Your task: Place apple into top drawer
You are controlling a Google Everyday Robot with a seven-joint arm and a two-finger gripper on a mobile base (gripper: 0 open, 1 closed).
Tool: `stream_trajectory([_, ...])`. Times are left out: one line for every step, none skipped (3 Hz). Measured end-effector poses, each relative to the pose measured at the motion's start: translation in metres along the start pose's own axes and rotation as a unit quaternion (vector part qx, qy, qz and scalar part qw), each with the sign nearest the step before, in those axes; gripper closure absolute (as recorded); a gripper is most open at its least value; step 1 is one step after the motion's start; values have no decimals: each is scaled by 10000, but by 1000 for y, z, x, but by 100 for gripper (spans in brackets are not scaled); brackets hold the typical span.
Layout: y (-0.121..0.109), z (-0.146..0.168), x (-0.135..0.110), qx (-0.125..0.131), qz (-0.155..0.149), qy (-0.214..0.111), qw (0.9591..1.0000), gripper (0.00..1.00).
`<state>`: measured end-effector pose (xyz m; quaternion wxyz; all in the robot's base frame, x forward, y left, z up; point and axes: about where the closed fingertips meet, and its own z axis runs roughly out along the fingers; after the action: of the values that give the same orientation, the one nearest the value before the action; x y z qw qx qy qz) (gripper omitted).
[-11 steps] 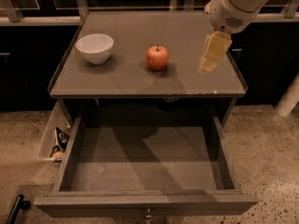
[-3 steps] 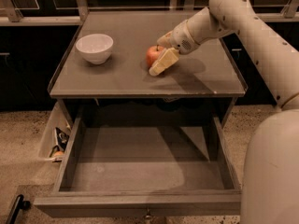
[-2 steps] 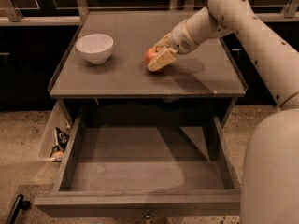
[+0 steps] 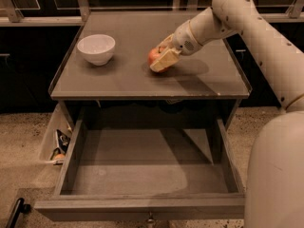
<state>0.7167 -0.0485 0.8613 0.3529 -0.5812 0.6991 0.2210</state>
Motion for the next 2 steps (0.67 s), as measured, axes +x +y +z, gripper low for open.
stream_trajectory([4,0,1,-12,24,-35,10000,100])
stream_trajectory([18,-9,0,-6,-51,-139,9999,100])
